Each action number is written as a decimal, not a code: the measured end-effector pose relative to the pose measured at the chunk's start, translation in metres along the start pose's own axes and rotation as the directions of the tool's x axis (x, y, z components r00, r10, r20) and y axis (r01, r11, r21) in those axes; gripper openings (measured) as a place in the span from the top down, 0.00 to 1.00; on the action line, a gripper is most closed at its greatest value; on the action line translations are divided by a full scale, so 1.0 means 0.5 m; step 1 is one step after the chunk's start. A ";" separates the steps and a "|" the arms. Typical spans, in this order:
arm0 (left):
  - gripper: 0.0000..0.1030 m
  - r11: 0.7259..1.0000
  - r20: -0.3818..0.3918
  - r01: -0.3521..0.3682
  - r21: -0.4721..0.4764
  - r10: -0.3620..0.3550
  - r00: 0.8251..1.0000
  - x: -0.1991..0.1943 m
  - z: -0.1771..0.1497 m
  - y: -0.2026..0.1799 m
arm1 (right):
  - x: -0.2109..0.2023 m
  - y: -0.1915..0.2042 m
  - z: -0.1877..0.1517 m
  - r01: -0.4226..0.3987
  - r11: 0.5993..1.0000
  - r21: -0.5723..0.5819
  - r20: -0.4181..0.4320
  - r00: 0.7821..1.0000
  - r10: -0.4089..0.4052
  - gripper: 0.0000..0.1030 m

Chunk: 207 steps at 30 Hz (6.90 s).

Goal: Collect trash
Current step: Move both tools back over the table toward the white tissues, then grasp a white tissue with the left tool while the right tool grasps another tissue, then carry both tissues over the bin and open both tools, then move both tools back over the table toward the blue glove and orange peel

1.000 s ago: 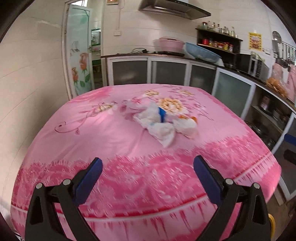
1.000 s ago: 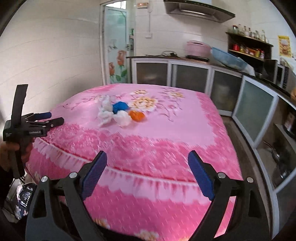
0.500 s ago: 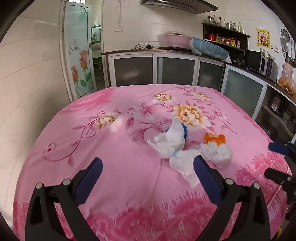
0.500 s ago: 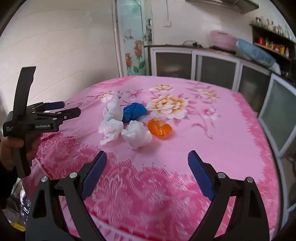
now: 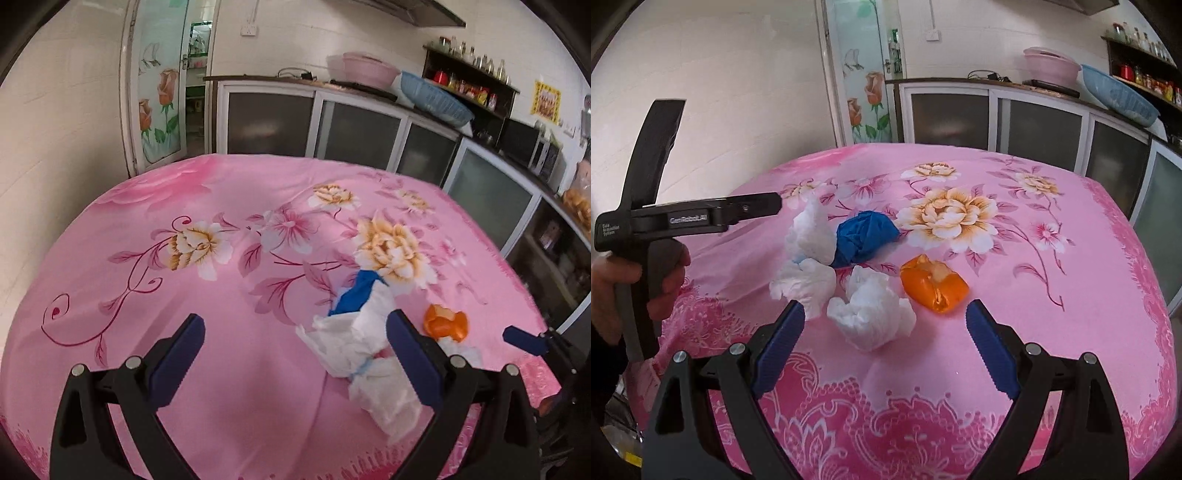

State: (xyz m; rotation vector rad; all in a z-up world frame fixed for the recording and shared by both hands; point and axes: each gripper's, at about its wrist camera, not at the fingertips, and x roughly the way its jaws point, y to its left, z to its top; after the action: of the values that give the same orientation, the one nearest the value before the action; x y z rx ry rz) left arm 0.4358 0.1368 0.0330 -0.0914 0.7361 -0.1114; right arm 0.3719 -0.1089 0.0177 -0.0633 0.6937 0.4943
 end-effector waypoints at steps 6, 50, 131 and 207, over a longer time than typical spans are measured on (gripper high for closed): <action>0.08 0.995 -0.036 -0.075 0.059 0.077 0.996 0.036 0.011 -0.022 | 0.031 -0.002 0.006 0.001 1.000 -0.010 -0.033 0.999 -0.001 0.17; 1.00 0.990 -0.113 0.031 0.137 -0.015 0.993 0.078 0.034 -0.042 | 0.046 -0.010 0.028 -0.070 0.996 0.048 -0.108 0.991 0.075 0.73; 0.92 0.348 -0.598 0.863 0.366 -0.623 0.504 -0.317 -0.569 -0.899 | -0.943 -0.191 -0.796 0.593 0.530 0.606 -0.336 0.795 -0.505 0.72; 0.08 0.898 0.016 0.274 0.344 -0.298 0.955 -0.074 -0.049 -0.103 | -0.170 -0.074 -0.050 -0.004 1.000 0.015 -0.051 0.999 0.005 0.27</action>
State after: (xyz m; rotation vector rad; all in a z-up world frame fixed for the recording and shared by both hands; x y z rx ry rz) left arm 0.3887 0.0898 0.0458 0.1263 0.6217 -0.5136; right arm 0.3181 -0.1822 0.0478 -0.0606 0.7476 0.4933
